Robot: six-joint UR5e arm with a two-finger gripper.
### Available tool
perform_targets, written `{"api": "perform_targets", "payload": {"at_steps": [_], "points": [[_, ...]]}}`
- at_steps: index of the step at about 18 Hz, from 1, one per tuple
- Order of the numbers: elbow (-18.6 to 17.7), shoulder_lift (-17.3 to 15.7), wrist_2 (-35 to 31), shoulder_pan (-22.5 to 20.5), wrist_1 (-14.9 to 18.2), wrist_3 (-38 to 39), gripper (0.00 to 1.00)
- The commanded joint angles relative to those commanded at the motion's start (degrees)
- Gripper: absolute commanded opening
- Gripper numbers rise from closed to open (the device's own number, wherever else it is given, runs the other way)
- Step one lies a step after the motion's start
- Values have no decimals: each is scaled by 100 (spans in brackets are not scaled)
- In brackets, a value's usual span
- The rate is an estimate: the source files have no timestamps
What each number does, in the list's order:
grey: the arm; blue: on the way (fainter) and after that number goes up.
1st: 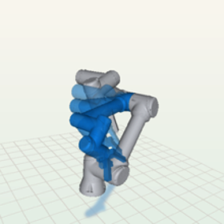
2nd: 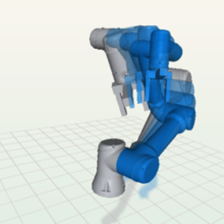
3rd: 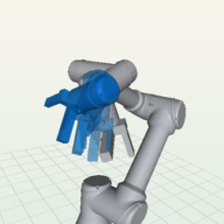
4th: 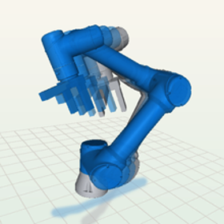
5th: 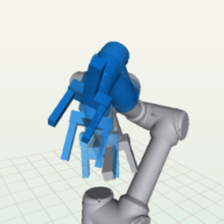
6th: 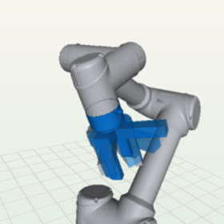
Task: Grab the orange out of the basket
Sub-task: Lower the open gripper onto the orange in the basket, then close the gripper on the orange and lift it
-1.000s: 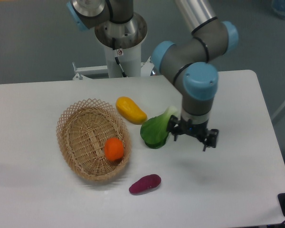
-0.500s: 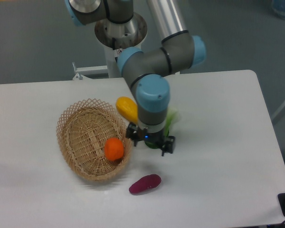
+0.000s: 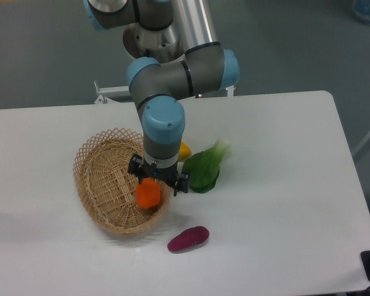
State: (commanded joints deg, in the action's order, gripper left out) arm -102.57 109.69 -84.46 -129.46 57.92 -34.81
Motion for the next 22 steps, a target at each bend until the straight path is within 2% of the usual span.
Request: {"api": "perform_targets", "payload": {"at_steps": [10, 13, 20, 22], "points": [[-44, 123, -9, 158, -26, 150, 100], [-44, 123, -9, 167, -26, 150, 88], [-35, 114, 0, 167, -26, 414, 48], [-18, 80, 17, 167, -26, 414, 44]]}}
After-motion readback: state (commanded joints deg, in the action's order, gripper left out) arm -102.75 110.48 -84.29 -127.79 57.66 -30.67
